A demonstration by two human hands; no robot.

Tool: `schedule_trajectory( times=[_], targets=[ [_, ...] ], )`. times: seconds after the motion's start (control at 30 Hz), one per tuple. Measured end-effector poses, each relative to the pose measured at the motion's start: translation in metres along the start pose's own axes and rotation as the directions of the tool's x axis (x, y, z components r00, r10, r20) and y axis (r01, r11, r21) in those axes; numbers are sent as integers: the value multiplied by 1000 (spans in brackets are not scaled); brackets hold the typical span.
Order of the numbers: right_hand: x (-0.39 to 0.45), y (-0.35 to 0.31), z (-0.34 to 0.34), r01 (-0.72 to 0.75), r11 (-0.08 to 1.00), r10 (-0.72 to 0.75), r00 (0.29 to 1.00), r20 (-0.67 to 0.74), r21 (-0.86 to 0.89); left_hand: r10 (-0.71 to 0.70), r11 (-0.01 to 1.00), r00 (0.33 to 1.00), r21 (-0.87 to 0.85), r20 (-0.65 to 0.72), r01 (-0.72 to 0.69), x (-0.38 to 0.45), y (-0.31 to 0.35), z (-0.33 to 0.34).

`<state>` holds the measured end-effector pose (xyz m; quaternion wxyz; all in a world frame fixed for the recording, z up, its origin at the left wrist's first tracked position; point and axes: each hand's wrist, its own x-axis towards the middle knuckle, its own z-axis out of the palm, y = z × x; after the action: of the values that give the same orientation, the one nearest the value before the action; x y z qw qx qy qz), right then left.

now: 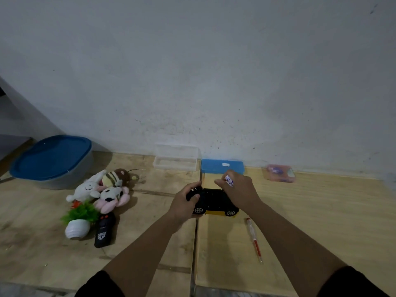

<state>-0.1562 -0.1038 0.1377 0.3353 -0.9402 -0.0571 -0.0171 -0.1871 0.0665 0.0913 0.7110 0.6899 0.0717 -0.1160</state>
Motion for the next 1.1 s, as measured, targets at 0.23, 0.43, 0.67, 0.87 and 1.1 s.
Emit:
schedule_trajectory(
  times=[0.23,0.43,0.67,0.87,1.1],
  targets=[
    [3,-10,11,17,1000,-17,1000,-11,5,28,999,998,-38,55,-26,-4,2,18],
    [-5,-10,10,48,995,-48,999,-4,92,29,999,997,-18,78,-27,-5,8,15],
    [-4,-8,4,84,996,-84,996,-2,16,42,999,996,-3,79,-42,-4,14,8],
    [-6,1,1,35,999,-35,998,54,-16,28,999,998,-34,60,-26,-2,10,3],
    [-10,2,5,22,999,-18,994,111,-38,14,999,999,-34,50,-12,-2,8,7]
  ],
)
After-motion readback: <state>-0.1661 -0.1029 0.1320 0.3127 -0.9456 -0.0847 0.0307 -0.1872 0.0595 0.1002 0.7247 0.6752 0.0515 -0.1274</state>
